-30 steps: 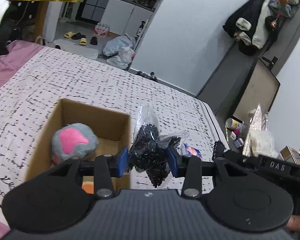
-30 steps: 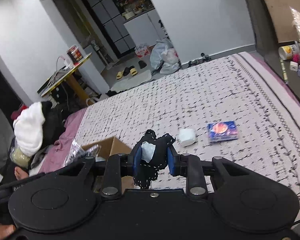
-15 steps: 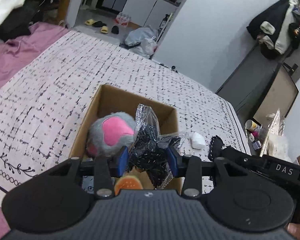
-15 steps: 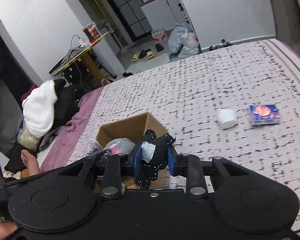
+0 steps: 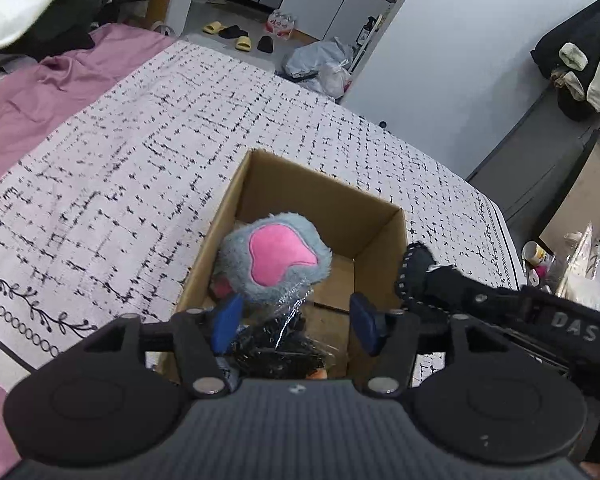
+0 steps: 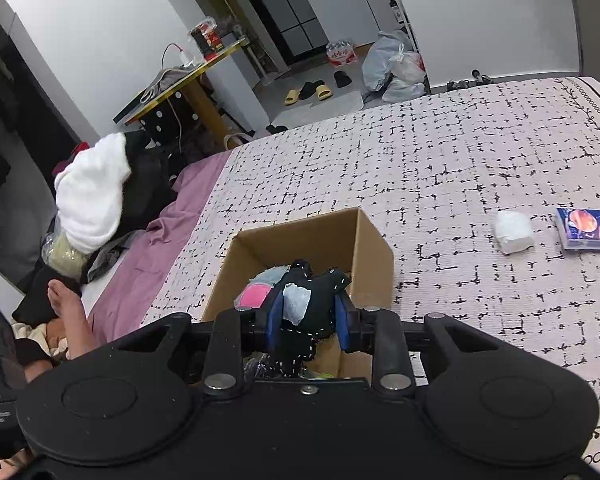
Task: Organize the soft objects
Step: 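Open both tools to drop the black bag into the box, then move both tools from the box toward the white packet and tissue pack, then close the left tool on the white packet while the right tool grasps the blue tissue pack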
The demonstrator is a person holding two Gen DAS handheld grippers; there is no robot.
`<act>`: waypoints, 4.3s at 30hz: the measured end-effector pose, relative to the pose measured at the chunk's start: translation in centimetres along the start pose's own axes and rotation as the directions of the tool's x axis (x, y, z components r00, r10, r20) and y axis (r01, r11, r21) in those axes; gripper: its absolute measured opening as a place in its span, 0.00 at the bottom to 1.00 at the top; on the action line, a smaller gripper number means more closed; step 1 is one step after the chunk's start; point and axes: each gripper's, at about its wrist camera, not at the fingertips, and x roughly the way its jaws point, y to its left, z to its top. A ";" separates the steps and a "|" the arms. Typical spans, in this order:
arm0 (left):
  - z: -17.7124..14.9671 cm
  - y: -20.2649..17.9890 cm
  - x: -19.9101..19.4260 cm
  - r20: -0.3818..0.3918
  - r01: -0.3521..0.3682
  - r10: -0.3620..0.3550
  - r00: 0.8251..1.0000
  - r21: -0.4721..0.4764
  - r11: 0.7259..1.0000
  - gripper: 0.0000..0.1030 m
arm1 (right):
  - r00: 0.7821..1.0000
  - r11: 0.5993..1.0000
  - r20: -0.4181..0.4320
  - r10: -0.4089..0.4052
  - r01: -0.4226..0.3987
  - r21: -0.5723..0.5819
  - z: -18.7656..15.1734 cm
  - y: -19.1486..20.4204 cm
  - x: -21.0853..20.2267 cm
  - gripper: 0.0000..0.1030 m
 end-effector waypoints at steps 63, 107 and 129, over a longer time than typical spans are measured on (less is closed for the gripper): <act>-2.2 -19.0 -0.4 -0.033 -0.016 0.026 0.999 0.294 0.956 0.92 | 0.978 0.978 0.172 -0.121 0.087 0.190 2.1 -17.6 -13.2 0.96; -1.3 -20.7 13.7 -0.086 -0.013 0.031 0.996 0.196 0.981 0.76 | 0.993 0.929 0.074 -0.091 0.058 0.365 1.1 -29.2 -1.7 0.88; -2.3 -22.0 24.1 -0.173 -0.066 0.094 0.980 0.164 0.984 0.48 | 0.990 0.957 0.031 -0.138 0.125 0.261 1.6 -29.3 2.9 0.90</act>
